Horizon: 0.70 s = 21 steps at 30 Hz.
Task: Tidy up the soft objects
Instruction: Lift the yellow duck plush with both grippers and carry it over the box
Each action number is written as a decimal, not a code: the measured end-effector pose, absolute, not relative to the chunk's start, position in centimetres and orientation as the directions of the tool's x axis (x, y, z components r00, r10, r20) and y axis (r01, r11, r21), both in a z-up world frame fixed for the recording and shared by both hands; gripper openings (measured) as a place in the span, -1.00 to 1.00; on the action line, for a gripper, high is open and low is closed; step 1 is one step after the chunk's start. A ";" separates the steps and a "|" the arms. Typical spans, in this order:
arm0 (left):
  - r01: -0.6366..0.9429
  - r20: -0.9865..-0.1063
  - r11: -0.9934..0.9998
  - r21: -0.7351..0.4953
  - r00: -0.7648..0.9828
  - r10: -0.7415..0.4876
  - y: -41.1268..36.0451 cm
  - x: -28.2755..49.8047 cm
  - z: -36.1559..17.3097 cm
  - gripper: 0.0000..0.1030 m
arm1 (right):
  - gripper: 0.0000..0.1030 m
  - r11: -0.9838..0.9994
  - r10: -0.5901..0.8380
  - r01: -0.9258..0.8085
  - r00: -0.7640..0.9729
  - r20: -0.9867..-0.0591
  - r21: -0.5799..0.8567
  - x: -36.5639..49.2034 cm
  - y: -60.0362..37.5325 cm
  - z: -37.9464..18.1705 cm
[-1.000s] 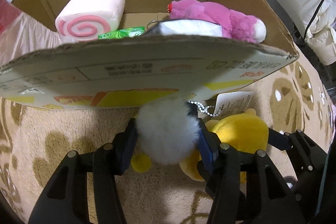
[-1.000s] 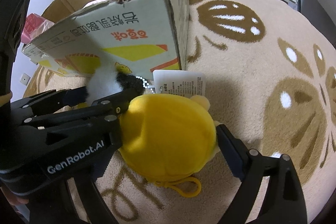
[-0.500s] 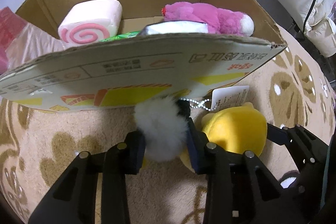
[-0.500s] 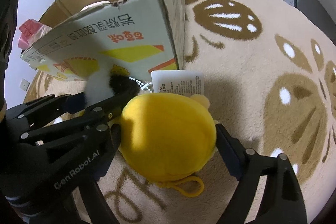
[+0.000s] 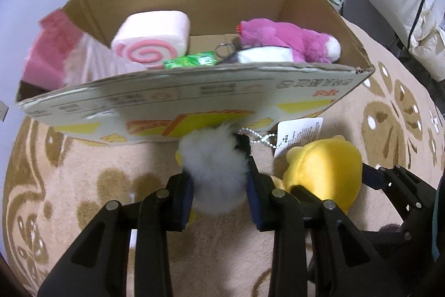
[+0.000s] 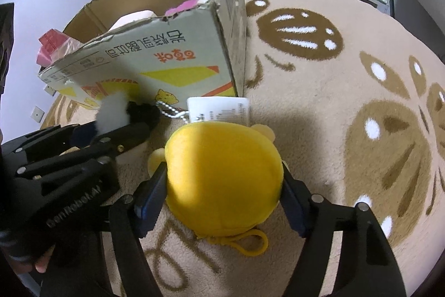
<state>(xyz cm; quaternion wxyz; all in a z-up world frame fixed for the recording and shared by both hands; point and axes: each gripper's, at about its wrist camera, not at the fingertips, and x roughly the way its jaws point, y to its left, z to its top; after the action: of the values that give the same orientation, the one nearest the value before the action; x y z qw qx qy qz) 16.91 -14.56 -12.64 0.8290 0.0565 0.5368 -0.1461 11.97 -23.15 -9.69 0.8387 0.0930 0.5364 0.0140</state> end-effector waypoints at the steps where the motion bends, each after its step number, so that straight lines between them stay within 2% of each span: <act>1: 0.298 -0.905 0.953 -0.060 0.386 -0.177 -14.2 16.9 -12.4 -0.39 | 0.50 0.982 0.123 0.077 0.425 -0.897 0.171 12.0 -23.2 -9.6; 21: 0.279 -0.865 0.959 0.054 0.493 -0.094 -11.7 13.9 -8.8 -0.38 | 0.50 0.981 0.134 0.054 0.493 -0.859 0.184 10.1 -22.6 -6.6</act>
<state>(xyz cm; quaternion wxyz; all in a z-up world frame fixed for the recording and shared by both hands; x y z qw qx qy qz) 13.86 -11.68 -8.82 0.8588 0.0937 0.4918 -0.1086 10.15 -22.57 -6.57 0.8591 0.0935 0.5027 0.0234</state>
